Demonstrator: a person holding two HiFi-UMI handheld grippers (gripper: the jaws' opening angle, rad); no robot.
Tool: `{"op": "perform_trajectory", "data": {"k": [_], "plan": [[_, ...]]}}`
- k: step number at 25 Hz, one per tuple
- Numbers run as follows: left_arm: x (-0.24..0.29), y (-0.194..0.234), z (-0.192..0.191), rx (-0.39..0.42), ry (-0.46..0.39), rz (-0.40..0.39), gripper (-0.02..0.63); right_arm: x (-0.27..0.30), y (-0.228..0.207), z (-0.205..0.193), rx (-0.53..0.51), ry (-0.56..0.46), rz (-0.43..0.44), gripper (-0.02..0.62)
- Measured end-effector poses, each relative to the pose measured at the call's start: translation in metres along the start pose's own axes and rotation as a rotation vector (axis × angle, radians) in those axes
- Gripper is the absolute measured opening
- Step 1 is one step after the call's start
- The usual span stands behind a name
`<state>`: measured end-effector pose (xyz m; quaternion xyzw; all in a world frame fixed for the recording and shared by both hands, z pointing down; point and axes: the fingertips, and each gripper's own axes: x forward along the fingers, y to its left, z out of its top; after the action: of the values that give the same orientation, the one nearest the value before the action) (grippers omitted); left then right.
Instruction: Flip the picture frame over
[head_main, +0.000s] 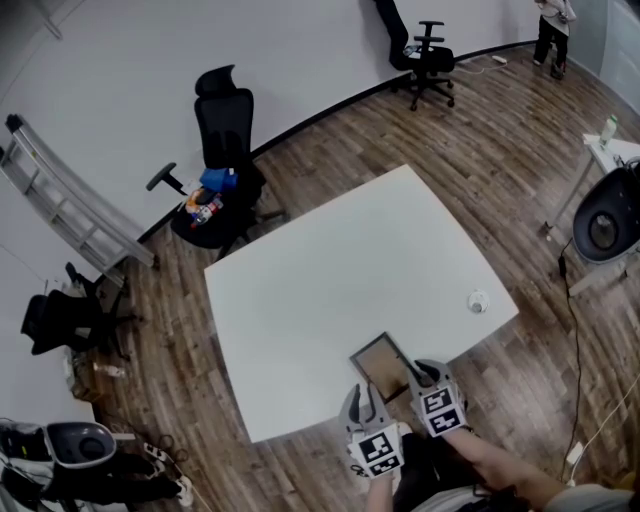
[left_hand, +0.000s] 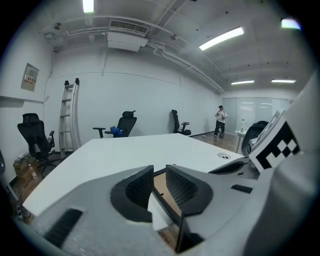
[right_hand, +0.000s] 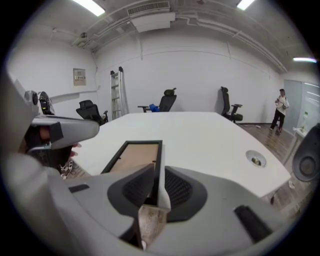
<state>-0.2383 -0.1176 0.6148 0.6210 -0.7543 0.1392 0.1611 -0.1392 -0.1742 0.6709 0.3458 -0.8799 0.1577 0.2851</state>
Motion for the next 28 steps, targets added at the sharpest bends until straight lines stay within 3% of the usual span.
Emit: {"op": "perform_trajectory", "data": {"k": [10,19,28], "plan": [[-0.014,-0.01,0.023,-0.029,-0.065,0.019,0.078,-0.042,0.012,0.054,-0.021,-0.287,0.076,0.066],[-0.041,-0.014,0.016,-0.084,-0.05,0.048,0.078,-0.073,0.015,0.055,-0.033,-0.372,0.09,0.067],[-0.062,-0.037,0.034,-0.027,-0.114,0.049,0.078,-0.097,0.027,0.069,-0.062,-0.443,0.138,0.057]]}}
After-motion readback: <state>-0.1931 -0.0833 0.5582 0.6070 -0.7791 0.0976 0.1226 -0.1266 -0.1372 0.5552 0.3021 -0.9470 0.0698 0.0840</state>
